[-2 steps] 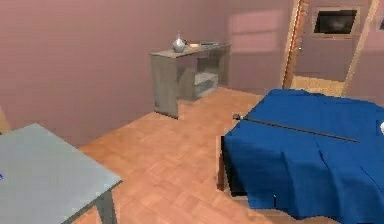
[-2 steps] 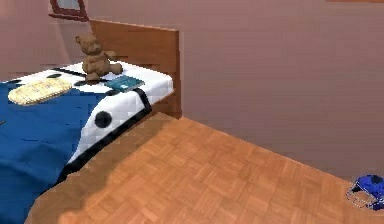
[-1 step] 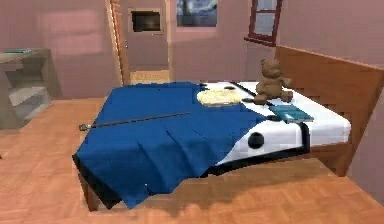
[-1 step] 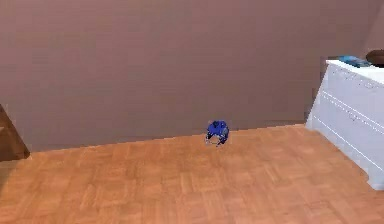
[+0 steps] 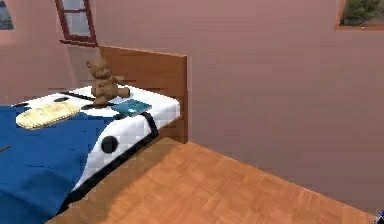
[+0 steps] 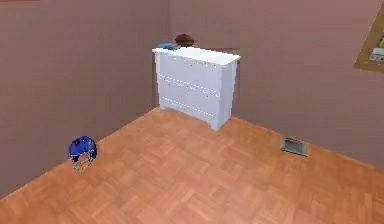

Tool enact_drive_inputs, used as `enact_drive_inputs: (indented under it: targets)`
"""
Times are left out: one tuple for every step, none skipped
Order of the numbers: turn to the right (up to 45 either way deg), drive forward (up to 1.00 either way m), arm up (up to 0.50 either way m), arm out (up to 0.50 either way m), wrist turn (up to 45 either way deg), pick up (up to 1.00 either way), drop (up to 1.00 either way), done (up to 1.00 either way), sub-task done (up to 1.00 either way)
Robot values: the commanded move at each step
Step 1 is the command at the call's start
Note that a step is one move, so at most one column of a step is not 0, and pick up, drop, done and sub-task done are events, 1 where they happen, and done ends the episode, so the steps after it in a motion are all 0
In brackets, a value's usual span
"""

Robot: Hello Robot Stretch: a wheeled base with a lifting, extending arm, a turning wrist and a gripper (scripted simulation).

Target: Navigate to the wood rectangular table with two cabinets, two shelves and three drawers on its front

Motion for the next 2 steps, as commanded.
enact_drive_inputs:
  targets:
    - [33.0, 0.00, 0.00, 0.00, 0.0, 0.00, 0.00, 0.00, 0.00]
    - [0.0, 0.05, 0.00, 0.00, 0.0, 0.00, 0.00, 0.00, 0.00]
